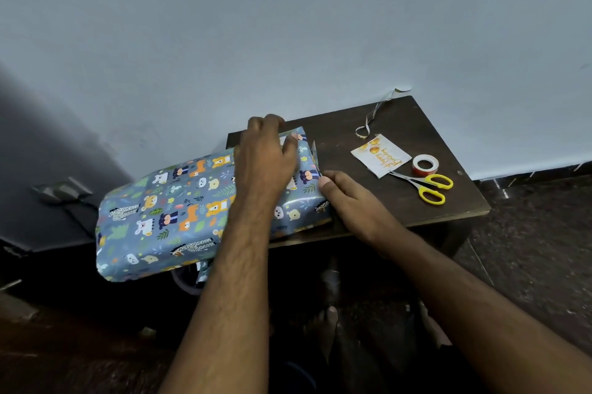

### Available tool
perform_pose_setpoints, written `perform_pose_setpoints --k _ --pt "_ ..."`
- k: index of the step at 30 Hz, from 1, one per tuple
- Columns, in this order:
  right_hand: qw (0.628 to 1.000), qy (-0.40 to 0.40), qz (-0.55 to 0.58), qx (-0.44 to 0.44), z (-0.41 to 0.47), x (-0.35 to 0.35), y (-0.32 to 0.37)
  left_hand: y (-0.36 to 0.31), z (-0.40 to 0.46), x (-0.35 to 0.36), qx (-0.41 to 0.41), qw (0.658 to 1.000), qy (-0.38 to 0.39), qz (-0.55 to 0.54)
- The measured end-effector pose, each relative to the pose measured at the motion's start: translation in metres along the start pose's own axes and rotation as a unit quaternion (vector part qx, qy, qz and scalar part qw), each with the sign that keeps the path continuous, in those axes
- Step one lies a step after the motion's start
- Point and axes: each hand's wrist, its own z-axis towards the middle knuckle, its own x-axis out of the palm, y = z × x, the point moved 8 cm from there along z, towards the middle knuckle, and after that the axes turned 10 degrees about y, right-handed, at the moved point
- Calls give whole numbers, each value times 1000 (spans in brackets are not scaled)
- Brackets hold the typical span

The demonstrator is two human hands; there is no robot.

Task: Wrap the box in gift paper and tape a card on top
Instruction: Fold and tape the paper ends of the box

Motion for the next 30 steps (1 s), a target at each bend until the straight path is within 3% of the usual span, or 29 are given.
perform_pose_setpoints --k 3,7,9,12,15,18,23,26,30 --pt "995 44 -79 -28 10 13 -9 26 23 17 -72 988 83 109" --pt "990 57 -124 -29 20 10 -18 25 30 29 -48 989 102 94" --pt "994 90 -58 -36 16 17 -13 15 24 32 -29 989 109 95" --pt "976 129 173 -9 5 23 -10 5 11 32 4 992 102 75" --pt "966 85 244 -4 -2 7 -7 -6 -3 34 66 990 120 36" --pt "988 55 144 -3 -2 -15 -12 -15 -14 35 112 982 150 -3" --pt "983 132 -123 -38 -5 -32 -11 -29 -28 33 179 965 185 -52" --pt "977 121 -163 -60 -5 -38 -8 -30 -34 23 169 976 121 -62" --pt "968 43 -241 -55 -4 -50 1 1 -56 -20 9 992 -117 -46"
